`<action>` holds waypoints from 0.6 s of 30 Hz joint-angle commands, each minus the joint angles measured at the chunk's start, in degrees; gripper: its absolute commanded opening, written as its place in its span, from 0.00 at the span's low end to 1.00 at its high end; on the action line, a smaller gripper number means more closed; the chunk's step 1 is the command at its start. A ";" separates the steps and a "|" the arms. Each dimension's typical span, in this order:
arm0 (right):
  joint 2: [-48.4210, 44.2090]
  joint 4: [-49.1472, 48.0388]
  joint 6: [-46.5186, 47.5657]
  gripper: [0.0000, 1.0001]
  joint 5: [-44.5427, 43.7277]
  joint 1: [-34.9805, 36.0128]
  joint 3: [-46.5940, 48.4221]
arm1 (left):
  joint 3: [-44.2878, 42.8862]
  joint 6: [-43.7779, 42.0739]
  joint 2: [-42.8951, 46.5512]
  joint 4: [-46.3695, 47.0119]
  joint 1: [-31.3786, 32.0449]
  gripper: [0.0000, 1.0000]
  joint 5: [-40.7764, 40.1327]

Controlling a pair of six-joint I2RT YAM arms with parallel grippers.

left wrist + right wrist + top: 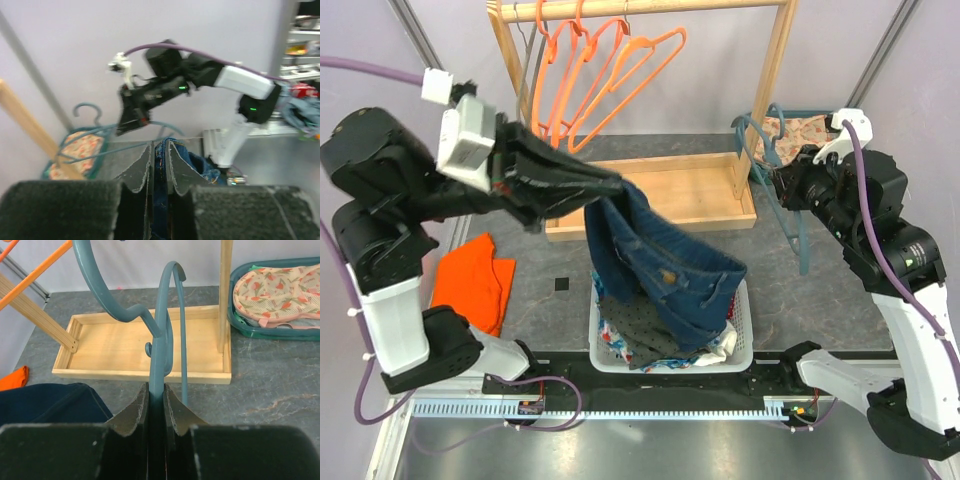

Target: Remove the skirt from the hanger

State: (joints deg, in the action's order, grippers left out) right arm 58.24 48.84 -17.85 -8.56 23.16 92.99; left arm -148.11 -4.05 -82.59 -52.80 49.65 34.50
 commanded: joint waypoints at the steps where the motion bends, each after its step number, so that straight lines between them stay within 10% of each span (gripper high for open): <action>1: 0.21 -5.42 -0.96 0.00 -2.25 0.22 0.52 | 3.52 7.56 3.92 5.42 0.36 0.14 11.10; 18: 2.76 -8.41 -0.52 0.00 -1.81 0.13 0.35 | 31.39 -8.32 1.91 4.81 4.22 0.02 -11.71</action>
State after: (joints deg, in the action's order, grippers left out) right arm 61.06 44.05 -18.31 -9.17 23.16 92.92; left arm -118.69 -4.36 -78.78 -50.70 50.98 33.30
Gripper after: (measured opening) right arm 0.181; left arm 0.131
